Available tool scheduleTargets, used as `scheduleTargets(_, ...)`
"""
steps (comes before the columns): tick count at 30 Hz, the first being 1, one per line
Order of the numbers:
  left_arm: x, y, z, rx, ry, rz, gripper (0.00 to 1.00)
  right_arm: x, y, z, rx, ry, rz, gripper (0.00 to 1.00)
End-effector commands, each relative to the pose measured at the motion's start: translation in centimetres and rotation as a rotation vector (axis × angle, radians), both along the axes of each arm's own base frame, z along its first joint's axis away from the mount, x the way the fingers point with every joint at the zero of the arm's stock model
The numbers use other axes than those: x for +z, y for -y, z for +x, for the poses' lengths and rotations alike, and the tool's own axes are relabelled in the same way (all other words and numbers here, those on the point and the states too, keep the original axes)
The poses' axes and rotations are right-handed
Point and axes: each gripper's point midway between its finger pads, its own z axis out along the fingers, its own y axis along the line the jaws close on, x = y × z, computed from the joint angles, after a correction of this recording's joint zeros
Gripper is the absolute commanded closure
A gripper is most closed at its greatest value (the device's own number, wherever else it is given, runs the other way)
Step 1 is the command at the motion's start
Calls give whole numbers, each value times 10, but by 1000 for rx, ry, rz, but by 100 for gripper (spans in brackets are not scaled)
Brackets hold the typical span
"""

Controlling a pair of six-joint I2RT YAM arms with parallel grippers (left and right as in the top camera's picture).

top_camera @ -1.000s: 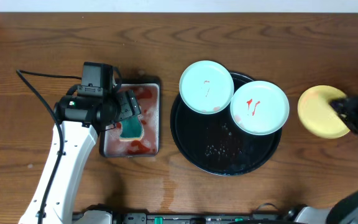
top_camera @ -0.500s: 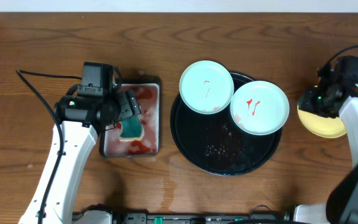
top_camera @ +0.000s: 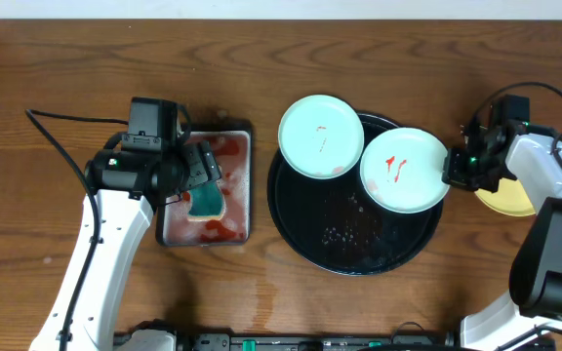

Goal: Clean dirty plates on tray and stack at the side
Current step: 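Move right gripper back and grip the mint plate rim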

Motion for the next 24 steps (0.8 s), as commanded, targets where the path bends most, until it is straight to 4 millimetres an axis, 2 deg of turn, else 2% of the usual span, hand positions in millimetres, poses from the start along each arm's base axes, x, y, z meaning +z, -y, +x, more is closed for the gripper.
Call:
scheduleTargets(1,8,-2,4,-3,21,4,14,24,3,1,6,57,-30,99)
scheduleTargets(7,8,-2,4,-3,21,4,14,81,-8,-12,34,165,-50,99)
scheduleTargets(11,8,-2,4,-3,22,4,14,97,-32,-26,103,172,-44,99)
scheduleTargets(15,8,-2,4,-3,22,4,14,83,-66,-44,212,103,-21,99)
scheduleTargets(20,8,-2,4,-3,21,4,13,39,-105,-67,349,53,-8,99)
scheduleTargets(24,8,-2,4,-3,21,4,14,28,-126,-67,423,97,9,99)
